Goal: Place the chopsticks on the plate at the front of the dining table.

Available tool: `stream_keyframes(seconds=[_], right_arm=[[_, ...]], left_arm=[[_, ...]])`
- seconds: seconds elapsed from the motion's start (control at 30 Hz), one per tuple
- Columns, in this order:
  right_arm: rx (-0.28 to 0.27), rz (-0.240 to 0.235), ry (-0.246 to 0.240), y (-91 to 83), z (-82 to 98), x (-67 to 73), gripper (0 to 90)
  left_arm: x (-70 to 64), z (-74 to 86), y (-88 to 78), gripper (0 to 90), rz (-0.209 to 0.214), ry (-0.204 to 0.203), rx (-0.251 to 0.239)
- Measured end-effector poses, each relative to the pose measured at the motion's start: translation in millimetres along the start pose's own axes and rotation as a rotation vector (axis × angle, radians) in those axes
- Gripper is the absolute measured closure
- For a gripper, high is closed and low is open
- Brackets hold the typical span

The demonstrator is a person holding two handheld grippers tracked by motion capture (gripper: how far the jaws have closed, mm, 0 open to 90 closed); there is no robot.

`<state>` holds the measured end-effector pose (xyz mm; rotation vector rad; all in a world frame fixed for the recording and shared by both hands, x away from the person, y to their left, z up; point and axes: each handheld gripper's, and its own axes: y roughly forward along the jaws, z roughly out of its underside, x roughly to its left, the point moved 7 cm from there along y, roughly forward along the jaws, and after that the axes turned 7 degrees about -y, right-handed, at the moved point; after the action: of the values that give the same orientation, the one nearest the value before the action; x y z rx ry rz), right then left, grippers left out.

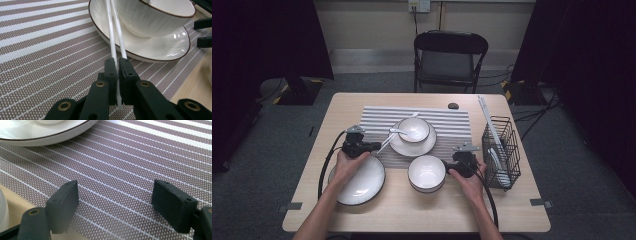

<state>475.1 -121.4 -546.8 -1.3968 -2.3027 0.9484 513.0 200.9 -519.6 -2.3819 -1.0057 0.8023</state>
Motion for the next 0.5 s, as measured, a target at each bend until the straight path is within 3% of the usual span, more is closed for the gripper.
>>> stream_keyframes(seconds=[0.33,0.5], right_arm=[[0.0,0.001,-0.001,0.0,-0.1,0.1,21.0],[0.0,0.001,-0.001,0.0,0.0,0.1,21.0]], left_arm=[[0.4,-1.3,2.1,85.7,0.001,-0.007,-0.007],[2.0,-2.7,-2.4,79.2,0.003,-0.02,-0.023]])
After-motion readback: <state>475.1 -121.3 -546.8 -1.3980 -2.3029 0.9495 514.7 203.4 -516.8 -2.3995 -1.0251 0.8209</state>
